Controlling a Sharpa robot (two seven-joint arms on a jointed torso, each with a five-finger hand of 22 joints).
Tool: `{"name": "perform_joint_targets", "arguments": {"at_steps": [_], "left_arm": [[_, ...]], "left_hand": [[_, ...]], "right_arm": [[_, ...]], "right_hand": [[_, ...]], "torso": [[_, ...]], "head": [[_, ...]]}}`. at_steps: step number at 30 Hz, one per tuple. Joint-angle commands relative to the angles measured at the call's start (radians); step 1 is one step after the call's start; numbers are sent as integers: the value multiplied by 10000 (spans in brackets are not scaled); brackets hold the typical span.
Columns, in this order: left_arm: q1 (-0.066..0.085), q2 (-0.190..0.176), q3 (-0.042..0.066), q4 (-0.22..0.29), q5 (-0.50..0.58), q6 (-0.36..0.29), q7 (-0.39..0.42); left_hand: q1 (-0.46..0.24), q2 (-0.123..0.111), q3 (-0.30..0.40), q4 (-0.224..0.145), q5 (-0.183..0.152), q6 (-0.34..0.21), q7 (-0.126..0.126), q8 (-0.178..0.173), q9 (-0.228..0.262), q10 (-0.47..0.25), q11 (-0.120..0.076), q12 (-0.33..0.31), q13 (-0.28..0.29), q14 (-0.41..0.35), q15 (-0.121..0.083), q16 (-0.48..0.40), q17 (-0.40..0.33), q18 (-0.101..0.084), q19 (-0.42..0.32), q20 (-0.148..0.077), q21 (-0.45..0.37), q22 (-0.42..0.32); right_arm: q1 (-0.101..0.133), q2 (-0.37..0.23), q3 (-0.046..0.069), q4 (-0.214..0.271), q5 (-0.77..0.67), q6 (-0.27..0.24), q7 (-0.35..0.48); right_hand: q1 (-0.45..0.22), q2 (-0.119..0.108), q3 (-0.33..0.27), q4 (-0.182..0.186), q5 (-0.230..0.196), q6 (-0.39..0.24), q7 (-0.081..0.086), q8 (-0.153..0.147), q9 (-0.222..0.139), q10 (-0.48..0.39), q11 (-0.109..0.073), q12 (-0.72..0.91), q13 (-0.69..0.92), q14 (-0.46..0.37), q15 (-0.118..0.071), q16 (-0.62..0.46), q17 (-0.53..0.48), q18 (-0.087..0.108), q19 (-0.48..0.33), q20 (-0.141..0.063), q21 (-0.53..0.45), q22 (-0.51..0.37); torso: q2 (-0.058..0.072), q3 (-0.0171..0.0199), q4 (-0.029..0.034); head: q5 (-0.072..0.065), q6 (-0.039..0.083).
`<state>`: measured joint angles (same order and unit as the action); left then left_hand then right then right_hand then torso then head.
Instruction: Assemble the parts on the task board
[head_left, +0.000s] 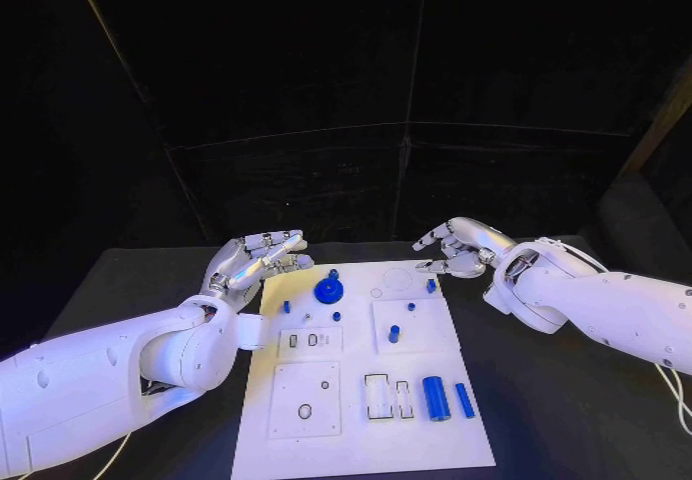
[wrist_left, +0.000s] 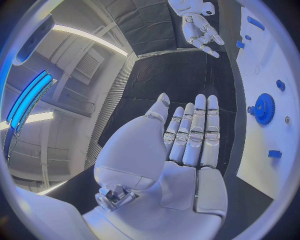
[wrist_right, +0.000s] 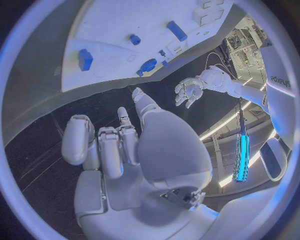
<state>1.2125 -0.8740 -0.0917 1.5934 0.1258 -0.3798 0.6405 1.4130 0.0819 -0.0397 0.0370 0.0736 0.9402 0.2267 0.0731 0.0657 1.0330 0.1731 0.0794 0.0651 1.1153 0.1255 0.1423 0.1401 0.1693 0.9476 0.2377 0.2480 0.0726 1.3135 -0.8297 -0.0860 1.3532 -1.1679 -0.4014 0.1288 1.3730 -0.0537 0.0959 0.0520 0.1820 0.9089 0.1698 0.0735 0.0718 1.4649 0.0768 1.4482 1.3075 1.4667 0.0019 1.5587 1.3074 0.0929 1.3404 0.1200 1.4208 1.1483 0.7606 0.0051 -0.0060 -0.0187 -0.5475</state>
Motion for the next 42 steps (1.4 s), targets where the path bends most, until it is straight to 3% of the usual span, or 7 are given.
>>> {"name": "perform_joint_targets", "arguments": {"at_steps": [1, 2, 3, 12, 23, 31, 42], "left_arm": [[9, 36, 6, -30, -139, 193, 8], [8, 45, 5, -38, -141, 196, 7], [5, 62, 5, -55, -144, 199, 5], [-13, 156, 2, -80, -150, 222, -9], [-34, 189, 1, -221, -151, 246, -4], [-36, 199, 1, -299, -151, 300, -12], [-36, 212, 1, -324, -151, 317, -11]], "left_hand": [[44, 46, -6, -69, -16, 89, 11, 28, 12, 70, 1, 29, 10, 53, -10, -43, 14, 147, 82, -23, -16, -4], [44, 46, -6, -70, -16, 90, 11, 28, 12, 72, 1, 29, 10, 53, -10, -43, 14, 147, 82, -24, -16, -4], [41, 45, -5, -74, -17, 102, 7, 30, 12, 94, -3, 35, 12, 57, -13, -48, 15, 147, 84, -26, -18, -4], [39, 43, -4, -79, -17, 111, 2, 32, 12, 111, -7, 38, 12, 57, -13, -54, 15, 147, 84, -27, -20, -5], [38, 38, -5, -83, -18, 116, -1, 32, 12, 120, -9, 40, 12, 53, -13, -60, 14, 146, 83, -28, -22, -5], [30, 29, -10, -86, -20, 120, -1, 31, 11, 128, -10, 39, 12, 49, -12, -67, 13, 145, 81, -28, -26, -7], [30, 29, -10, -86, -20, 120, -1, 31, 11, 128, -10, 39, 12, 49, -12, -67, 13, 145, 81, -28, -26, -7]], "right_arm": [[12, -75, 5, -140, 465, 223, 578], [8, -87, 5, -197, 469, 244, 587], [-1, -92, 4, -321, 475, 298, 592], [-120, 10, 1, -853, 354, 893, 430], [-223, 111, 0, -1141, 64, 1299, 340], [-287, 104, -1, -1154, 40, 1425, 322], [-449, 201, -1, -1299, -92, 1682, 207]], "right_hand": [[80, -3, -9, -94, 71, 96, -1, -10, 3, 342, 42, -66, 1618, 934, 65, -36, 2172, -115, -59, -26, -66, 4], [81, -4, -9, -95, 72, 96, -1, -10, 3, 342, 42, -66, 1618, 934, 65, -36, 2172, -115, -59, -26, -66, 4], [89, -8, -12, -105, 79, 96, -1, -11, 3, 343, 41, -64, 1620, 935, 65, -35, 2175, -115, -58, -27, -66, 4], [115, -32, -31, -145, 76, 69, 3, -29, -5, 311, 44, -118, 1580, 928, 64, -46, 2147, -106, -88, -28, -87, -46], [116, -53, -93, -198, -59, 28, 11, -50, -13, 293, 53, -145, 1562, 926, 70, -50, 2139, -102, -104, -27, -101, -69], [65, -39, -149, -190, -175, 24, 12, -48, -13, 291, 56, -148, 1561, 926, 74, -51, 2138, -101, -111, -23, -108, -80], [59, -21, -155, -189, -200, 35, 11, -41, -10, 296, 55, -140, 1567, 928, 74, -49, 2144, -101, -109, -23, -107, -76]], "torso": [[-2, 49, -30], [-2, 17, -16], [-3, 46, -38], [9, -6, 33], [4, -27, 29], [4, -27, -9], [-6, -21, 24]], "head": [[-83, 10], [-126, 15], [-134, 15], [-220, -48], [-230, -134], [-217, -179], [-244, -221]]}}
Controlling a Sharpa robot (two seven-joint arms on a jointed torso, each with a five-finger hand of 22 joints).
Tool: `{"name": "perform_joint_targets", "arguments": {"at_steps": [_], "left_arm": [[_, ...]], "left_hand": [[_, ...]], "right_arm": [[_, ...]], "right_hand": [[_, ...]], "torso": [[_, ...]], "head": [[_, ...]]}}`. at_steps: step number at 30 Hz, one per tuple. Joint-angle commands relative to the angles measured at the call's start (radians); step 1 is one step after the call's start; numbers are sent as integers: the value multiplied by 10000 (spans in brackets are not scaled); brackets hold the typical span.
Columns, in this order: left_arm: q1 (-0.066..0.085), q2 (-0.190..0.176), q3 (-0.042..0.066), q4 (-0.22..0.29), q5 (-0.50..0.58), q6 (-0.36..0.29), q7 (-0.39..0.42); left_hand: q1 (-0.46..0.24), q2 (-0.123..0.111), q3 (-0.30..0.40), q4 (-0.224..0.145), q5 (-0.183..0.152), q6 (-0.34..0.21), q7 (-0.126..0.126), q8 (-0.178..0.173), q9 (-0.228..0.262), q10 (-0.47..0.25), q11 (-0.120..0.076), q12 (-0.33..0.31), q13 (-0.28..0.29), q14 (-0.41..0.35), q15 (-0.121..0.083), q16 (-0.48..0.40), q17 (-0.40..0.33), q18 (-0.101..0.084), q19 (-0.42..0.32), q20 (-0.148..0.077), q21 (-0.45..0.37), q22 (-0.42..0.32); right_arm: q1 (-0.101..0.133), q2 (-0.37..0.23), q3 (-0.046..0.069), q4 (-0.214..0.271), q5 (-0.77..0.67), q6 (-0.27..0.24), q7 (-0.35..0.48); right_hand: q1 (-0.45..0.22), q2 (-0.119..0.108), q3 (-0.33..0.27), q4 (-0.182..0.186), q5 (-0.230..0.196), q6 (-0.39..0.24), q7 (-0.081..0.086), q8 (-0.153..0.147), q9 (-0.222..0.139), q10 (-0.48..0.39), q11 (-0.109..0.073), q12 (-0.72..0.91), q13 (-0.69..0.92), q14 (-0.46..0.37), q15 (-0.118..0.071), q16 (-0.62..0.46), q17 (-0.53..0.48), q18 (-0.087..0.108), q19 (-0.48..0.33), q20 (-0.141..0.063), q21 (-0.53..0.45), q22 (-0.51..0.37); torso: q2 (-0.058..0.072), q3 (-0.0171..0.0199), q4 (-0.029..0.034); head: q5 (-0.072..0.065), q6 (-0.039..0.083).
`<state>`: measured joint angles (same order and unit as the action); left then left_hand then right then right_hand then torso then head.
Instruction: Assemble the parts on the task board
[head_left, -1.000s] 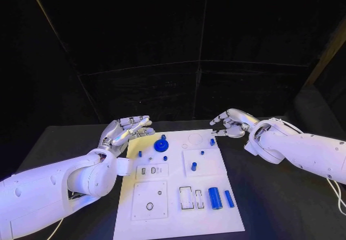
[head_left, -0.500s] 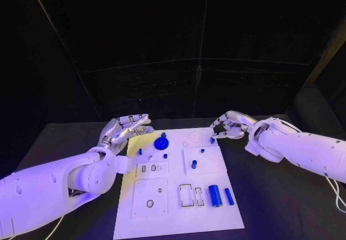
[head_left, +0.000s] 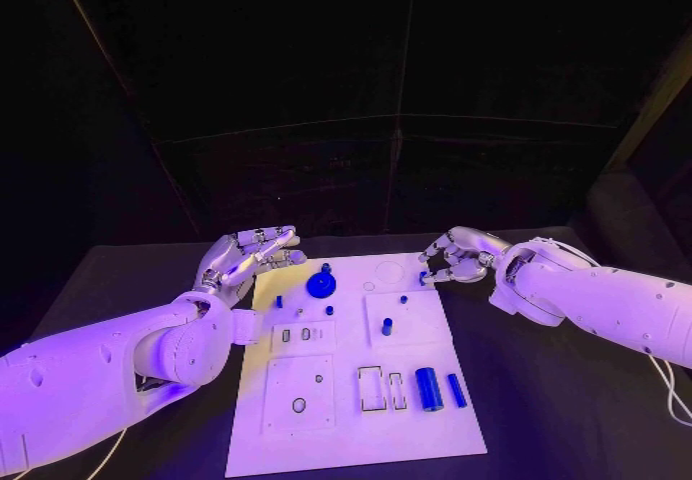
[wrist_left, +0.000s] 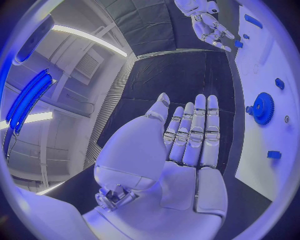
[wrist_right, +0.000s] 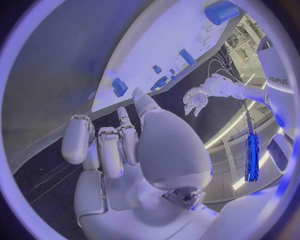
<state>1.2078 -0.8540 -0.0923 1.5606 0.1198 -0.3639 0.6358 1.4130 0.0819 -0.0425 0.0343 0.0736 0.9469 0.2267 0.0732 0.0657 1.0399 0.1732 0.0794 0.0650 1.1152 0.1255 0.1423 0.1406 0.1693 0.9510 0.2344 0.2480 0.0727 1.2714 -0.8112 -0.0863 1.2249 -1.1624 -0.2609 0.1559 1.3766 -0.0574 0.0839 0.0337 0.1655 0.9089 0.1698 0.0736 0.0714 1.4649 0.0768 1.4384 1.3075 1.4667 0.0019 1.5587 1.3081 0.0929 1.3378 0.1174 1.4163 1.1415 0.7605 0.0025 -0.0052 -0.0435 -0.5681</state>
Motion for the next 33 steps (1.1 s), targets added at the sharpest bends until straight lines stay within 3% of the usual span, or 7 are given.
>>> {"name": "perform_joint_targets", "arguments": {"at_steps": [1, 13, 23, 28, 33], "left_arm": [[11, 12, 7, 4, -90, 158, 36], [10, 14, 7, -11, -90, 156, 28], [4, 31, 7, -32, -90, 164, 16], [3, 31, 6, -39, -90, 163, 12], [3, 29, 6, -44, -90, 161, 6]], "left_hand": [[30, 29, 17, -58, -20, 53, -1, 29, 11, 59, -11, 38, 12, 50, -12, -68, 8, 145, 47, 5, -26, -8], [24, 18, 12, -66, -21, 56, 0, 25, 8, 66, -11, 34, 10, 46, -11, -79, 7, 144, 44, 5, -32, -10], [24, 18, 12, -66, -21, 56, 0, 25, 8, 66, -11, 34, 10, 46, -11, -79, 7, 144, 44, 5, -32, -10], [24, 18, 12, -66, -21, 56, 0, 25, 8, 66, -11, 34, 10, 46, -11, -79, 7, 144, 44, 5, -32, -10], [23, 13, 12, -73, -21, 53, 3, 20, 6, 65, -9, 27, 7, 45, -10, -85, 7, 143, 42, 4, -35, -11]], "right_arm": [[-49, 23, 2, -23, -160, 293, -74], [-178, 150, 3, -202, -357, 239, -143], [-188, 289, 4, -394, -404, 74, -152], [-189, 329, 4, -451, -403, 77, -211], [-189, 360, 4, -465, -423, 138, -259]], "right_hand": [[23, 17, -36, -6, -35, 36, 11, -40, -6, 295, 56, -44, 1567, 928, 74, -48, 2139, -100, -83, 4, -62, -9], [73, 139, -13, -41, -52, 107, -1, -5, 9, 308, 45, -22, 1584, 932, 67, -43, 2156, -102, -73, 2, -58, 8], [180, 435, 93, -132, -75, 337, -24, 84, 38, 342, 19, 29, 1625, 942, 46, -29, 2197, -111, -39, -16, -40, 56], [299, 765, 308, -231, -922, 609, -71, 161, 53, 363, -21, 59, 1649, 950, 11, -19, 2228, -114, -24, -47, -33, 76], [333, 840, 379, -279, -1020, 729, -98, 194, 59, 376, -42, 80, 1666, 953, -6, -15, 2241, -116, -16, -59, -28, 92]], "torso": [[-4, 7, 14], [-5, 13, 26], [-12, 14, 15], [-9, 13, 18], [-9, 19, 21]], "head": [[7, -16], [18, -28], [0, -57], [-29, -57], [-26, -69]]}}
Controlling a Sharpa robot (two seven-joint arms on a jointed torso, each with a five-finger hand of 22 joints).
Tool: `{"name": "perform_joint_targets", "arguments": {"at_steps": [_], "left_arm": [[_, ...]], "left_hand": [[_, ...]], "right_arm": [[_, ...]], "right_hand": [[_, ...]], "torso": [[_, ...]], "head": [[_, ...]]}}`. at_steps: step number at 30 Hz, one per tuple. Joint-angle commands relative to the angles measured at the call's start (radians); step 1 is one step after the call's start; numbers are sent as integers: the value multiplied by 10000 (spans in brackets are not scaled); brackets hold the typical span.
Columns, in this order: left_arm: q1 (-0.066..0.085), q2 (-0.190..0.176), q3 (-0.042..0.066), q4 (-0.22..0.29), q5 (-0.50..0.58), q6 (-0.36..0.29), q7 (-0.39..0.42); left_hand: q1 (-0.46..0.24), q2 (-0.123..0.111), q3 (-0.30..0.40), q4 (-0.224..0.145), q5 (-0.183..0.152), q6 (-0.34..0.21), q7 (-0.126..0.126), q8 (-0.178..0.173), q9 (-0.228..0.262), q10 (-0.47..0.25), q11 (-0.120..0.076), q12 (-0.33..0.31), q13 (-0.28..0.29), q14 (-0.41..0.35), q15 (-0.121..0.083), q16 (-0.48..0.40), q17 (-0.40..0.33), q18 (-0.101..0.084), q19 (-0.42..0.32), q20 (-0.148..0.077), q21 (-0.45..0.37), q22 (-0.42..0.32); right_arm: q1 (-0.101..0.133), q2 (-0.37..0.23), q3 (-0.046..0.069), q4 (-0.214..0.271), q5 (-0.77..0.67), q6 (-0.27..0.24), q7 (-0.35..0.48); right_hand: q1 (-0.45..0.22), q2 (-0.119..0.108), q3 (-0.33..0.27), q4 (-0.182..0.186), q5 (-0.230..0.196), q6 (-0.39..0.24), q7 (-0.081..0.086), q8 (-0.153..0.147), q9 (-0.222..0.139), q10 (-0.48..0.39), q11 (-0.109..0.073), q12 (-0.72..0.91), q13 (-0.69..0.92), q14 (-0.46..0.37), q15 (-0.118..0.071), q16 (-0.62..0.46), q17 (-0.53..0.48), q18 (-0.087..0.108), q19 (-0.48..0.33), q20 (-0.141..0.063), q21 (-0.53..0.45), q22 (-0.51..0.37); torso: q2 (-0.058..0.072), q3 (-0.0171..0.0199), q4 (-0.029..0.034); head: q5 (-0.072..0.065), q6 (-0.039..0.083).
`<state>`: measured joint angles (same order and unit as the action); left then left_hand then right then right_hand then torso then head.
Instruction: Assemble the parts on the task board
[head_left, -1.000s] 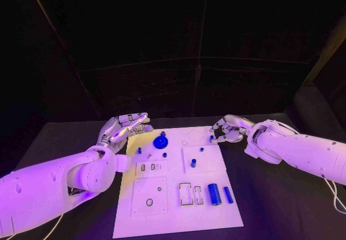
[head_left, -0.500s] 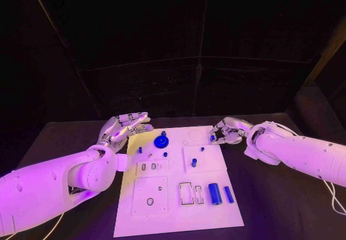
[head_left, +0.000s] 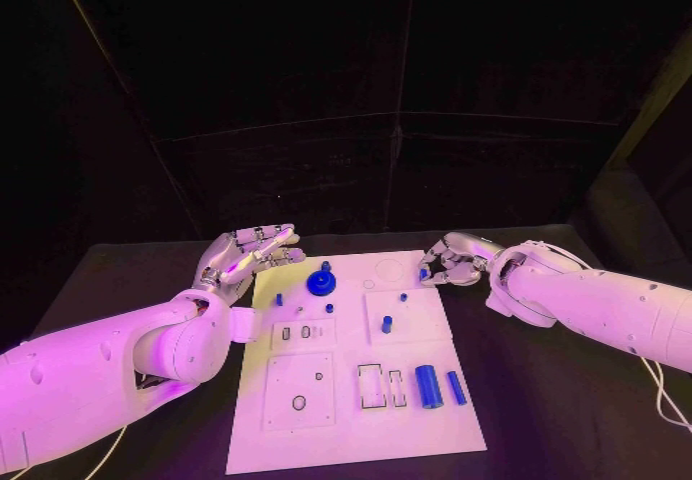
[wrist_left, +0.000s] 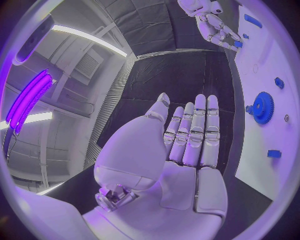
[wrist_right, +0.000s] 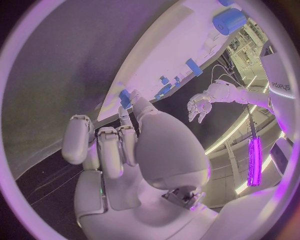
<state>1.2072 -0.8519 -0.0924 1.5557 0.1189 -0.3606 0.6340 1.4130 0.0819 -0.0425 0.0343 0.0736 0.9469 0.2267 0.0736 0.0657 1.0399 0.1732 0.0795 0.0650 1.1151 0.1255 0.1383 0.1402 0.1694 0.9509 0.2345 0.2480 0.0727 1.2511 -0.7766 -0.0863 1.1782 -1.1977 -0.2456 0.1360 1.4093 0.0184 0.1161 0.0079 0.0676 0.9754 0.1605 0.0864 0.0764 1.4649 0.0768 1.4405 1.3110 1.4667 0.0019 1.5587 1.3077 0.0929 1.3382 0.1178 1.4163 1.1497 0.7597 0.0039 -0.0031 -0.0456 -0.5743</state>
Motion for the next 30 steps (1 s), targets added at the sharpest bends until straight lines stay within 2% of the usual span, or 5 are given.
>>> {"name": "perform_joint_targets", "arguments": {"at_steps": [1, 30], "left_arm": [[10, 7, 8, 4, -82, 128, 22], [9, -37, 8, 25, -82, 135, 26]], "left_hand": [[23, 14, 12, -73, -21, 54, 3, 16, 6, 66, -9, 27, 8, 45, -10, -45, 11, 143, 43, 3, -35, -11], [24, 15, 15, -82, -19, 49, 9, 7, 2, 59, -5, 15, 3, 46, -9, -54, 11, 143, 42, 3, -39, -13]], "right_arm": [[13, 17, 4, -1, -77, -4, -70], [9, 115, 4, -49, -254, 79, -287]], "right_hand": [[8, 85, 62, -25, -44, 72, -8, 68, 9, 376, -44, 58, 1630, 953, -8, -15, 2246, -117, -19, -64, -28, 12], [7, 101, 120, -98, 29, 240, -59, 103, 11, 395, -88, 86, 1653, 961, -43, -3, 2279, -126, 10, -94, -9, 63]], "torso": [[-1, 5, 0], [-5, 12, -2]], "head": [[-5, -6], [-24, -43]]}}
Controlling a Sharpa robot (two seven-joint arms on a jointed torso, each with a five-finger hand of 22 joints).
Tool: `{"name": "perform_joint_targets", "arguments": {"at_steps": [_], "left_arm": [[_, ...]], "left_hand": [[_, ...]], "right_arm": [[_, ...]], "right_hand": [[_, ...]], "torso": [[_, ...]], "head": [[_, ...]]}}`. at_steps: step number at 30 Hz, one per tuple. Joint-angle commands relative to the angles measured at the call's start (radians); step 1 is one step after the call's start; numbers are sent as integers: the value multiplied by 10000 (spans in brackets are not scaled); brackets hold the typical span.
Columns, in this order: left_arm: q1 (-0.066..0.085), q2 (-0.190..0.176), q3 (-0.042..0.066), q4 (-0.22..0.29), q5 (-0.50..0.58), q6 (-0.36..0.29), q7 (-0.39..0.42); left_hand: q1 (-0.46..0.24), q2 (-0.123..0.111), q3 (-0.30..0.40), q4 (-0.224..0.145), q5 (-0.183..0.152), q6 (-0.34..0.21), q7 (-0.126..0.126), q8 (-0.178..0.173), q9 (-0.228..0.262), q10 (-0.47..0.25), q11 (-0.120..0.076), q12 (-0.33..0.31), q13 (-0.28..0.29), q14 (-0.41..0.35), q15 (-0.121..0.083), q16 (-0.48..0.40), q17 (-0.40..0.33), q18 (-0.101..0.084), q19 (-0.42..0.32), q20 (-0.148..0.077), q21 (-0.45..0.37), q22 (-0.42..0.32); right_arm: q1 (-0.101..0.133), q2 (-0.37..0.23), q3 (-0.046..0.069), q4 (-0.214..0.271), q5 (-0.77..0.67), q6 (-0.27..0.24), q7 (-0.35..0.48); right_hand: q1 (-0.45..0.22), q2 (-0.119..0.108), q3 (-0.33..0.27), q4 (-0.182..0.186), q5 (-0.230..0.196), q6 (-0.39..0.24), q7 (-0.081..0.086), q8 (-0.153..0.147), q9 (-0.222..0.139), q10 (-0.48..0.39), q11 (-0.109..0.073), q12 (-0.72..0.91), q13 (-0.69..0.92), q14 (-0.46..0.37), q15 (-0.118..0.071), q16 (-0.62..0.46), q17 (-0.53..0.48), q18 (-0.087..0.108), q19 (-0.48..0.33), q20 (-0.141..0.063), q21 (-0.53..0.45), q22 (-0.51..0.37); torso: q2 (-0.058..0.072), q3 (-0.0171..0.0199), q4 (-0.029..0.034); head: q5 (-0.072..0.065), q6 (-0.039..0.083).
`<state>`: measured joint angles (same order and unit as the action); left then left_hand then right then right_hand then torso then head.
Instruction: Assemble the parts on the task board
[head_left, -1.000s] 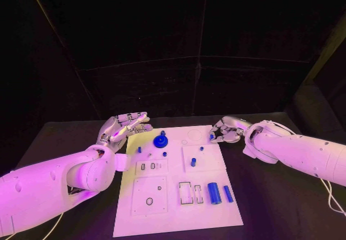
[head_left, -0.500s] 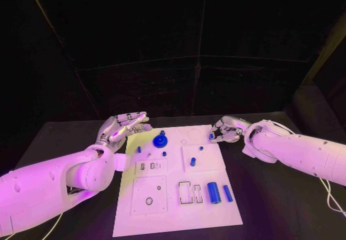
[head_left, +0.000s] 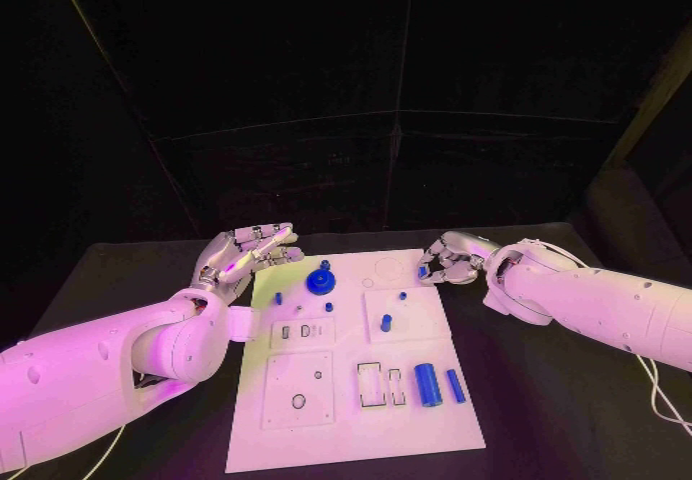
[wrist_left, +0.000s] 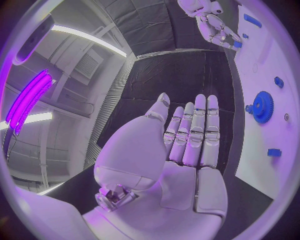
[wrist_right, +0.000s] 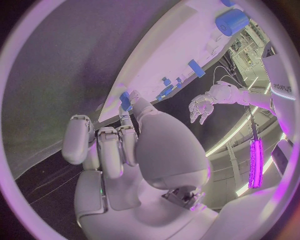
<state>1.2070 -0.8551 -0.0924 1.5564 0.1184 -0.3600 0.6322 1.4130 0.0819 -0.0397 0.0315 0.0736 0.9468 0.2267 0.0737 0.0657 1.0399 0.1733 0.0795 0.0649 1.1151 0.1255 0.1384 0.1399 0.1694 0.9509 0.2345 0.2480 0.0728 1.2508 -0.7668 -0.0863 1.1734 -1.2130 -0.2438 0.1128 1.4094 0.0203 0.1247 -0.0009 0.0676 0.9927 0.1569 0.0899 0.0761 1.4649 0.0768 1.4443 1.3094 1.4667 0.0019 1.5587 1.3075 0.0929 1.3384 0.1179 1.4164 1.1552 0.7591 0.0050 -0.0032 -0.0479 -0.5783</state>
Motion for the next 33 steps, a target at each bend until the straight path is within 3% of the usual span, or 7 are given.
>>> {"name": "perform_joint_targets", "arguments": {"at_steps": [1, 12, 23, 29, 33], "left_arm": [[11, -6, 8, 18, -77, 128, 44], [11, -16, 8, 28, -77, 125, 44], [11, -29, 8, 29, -77, 124, 42], [12, -56, 8, 31, -77, 120, 42], [12, -81, 8, 38, -77, 121, 37]], "left_hand": [[23, 15, -13, -53, -19, 49, 8, 7, 2, 59, -5, 15, 3, 46, -9, -55, 14, 142, 42, 3, -39, -13], [23, 15, -13, -53, -19, 49, 8, 7, 2, 59, -5, 15, 3, 46, -9, -55, 14, 142, 42, 3, -39, -13], [23, 15, -13, -53, -19, 49, 8, 7, 2, 59, -5, 15, 3, 46, -9, -55, 14, 142, 42, 3, -39, -13], [23, 15, -13, -53, -19, 49, 8, 7, 2, 59, -5, 15, 3, 46, -9, -55, 14, 142, 42, 3, -39, -13], [23, 15, -13, -53, -19, 49, 8, 7, 2, 59, -5, 15, 3, 46, -9, -55, 14, 142, 42, 3, -39, -13]], "right_arm": [[12, 25, 4, -4, -107, 63, -60], [-7, 58, 4, -3, -143, -97, -128], [-14, -28, 6, 180, -78, -851, -83], [-9, -274, 11, 799, 26, -1431, -565], [-1, -444, 16, 1505, -47, -1737, -1231]], "right_hand": [[6, 82, 34, -10, 29, 67, -23, 68, 14, 395, -88, 48, 1669, 961, -43, -3, 2281, -126, 8, -95, -10, 9], [-20, 122, 92, -41, 168, 193, -64, 90, 13, 412, -123, 70, 1688, 965, -74, 3, 2300, -132, 29, -123, 4, 43], [144, 523, 639, -231, 389, 561, -200, 147, 17, 404, -251, 50, 1683, 972, -185, 13, 2331, -139, 55, -226, 20, 84], [117, 562, 833, -298, 412, 611, -204, 125, 6, 404, -259, 45, 1683, 981, -198, 25, 2368, -147, 74, -249, 33, 118], [-9, 514, 865, -270, 359, 635, -208, 110, 0, 391, -260, 14, 1661, 980, -198, 24, 2366, -143, 63, -253, 25, 98]], "torso": [[-2, 5, -2], [-1, 5, -4], [-15, 9, -5], [-33, -7, -9], [-63, -18, -10]], "head": [[0, -9], [3, -25], [11, -32], [2, 3], [14, -7]]}}
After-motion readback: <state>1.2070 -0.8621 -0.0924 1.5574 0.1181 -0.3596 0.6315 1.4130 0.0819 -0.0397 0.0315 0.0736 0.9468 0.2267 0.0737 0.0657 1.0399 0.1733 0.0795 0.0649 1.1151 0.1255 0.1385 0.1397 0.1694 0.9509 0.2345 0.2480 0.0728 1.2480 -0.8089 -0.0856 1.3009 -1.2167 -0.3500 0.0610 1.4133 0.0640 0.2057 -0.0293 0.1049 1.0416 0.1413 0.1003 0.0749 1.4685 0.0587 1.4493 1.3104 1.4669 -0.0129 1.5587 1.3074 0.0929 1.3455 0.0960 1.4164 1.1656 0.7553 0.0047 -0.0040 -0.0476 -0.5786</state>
